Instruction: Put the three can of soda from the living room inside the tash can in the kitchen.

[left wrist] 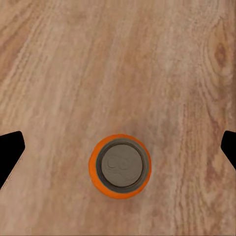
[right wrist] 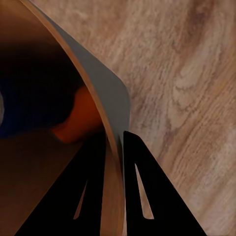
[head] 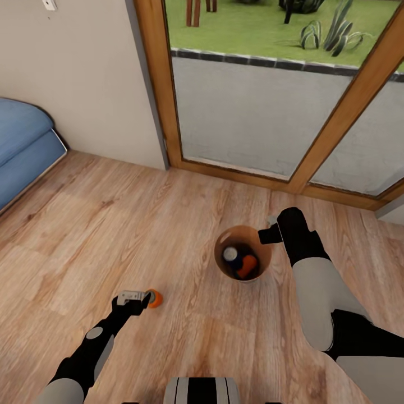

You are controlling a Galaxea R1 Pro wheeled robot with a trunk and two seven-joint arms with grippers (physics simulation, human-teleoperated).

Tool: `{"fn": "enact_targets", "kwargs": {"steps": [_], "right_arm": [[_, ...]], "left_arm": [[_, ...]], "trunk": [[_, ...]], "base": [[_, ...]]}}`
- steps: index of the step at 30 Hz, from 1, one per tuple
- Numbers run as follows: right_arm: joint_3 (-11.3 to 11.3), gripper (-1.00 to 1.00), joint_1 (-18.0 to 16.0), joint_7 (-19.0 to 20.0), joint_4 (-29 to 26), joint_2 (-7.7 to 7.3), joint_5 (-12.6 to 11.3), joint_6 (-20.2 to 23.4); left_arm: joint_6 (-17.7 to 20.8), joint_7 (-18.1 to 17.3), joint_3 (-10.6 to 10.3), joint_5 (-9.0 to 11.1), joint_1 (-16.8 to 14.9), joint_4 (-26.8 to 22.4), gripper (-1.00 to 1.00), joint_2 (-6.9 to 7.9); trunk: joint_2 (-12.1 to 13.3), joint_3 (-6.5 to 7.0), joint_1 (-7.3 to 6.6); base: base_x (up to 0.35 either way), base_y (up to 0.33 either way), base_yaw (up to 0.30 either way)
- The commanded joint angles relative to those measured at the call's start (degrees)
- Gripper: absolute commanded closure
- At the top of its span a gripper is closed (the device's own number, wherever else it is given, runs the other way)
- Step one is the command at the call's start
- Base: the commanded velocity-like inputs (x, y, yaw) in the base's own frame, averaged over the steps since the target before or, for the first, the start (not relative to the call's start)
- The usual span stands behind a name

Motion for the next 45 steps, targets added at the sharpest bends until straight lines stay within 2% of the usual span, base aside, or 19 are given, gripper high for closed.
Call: {"fn": "enact_targets", "kwargs": {"steps": [1,8,17,20,29,39,43,45], "right_arm": [[0.0,1.0,0.0,0.2,0.0,0.01,-0.5,0.1],[-0.2,1.0,0.0,0.2,0.0,0.01,-0.5,0.1],[-0.1,1.0,0.0,0.2,0.0,0.09,-0.6,0.1],[0.1,1.0,0.0,0.2,-1.1,0.21,-0.5,0.1],[0.1,1.0,-0.1,0.2,-8.0,2.4,-0.1,0.1],[-0.1,1.0,0.0,0.2,-9.8,2.81,0.0,0.1],[-2.3,1.0,0.0,0.1,-9.8,2.72,0.0,0.1],[-2.6,1.0,0.0,0.2,-9.8,2.67,0.1,0.1]], "left_arm": [[0.0,0.0,0.0,0.0,0.0,-0.2,-1.0,-0.02],[-0.1,0.0,0.0,0.1,0.0,-0.3,-1.0,-0.04],[0.0,0.0,0.0,0.0,0.0,0.0,-1.0,-0.06],[0.0,0.0,0.0,0.0,0.0,-0.2,-1.0,-0.06],[-0.1,-0.1,0.0,0.0,0.0,-0.3,-1.0,-0.06],[0.2,-0.1,0.0,0.0,0.0,0.1,-1.0,-0.03],[0.0,-0.1,0.0,0.0,0.0,-0.1,-1.0,-0.06],[0.0,-0.1,0.0,0.0,0.0,-0.1,-1.0,-0.06]], "trunk": [[0.0,-0.08,-0.01],[0.0,-0.66,-0.01],[-3.6,-2.98,1.97],[-3.6,-3.19,1.97],[-3.6,-3.68,1.97],[-3.6,-3.74,1.97],[-3.6,-3.74,1.97],[-3.6,-3.74,1.97]], "base": [[0.065,0.012,0.0],[0.015,0.003,0.0],[0.001,0.0,0.0],[0.0,0.0,0.0],[0.0,0.0,0.0],[0.209,0.0,0.0],[0.134,0.0,0.0],[0.048,0.0,0.0]]}}
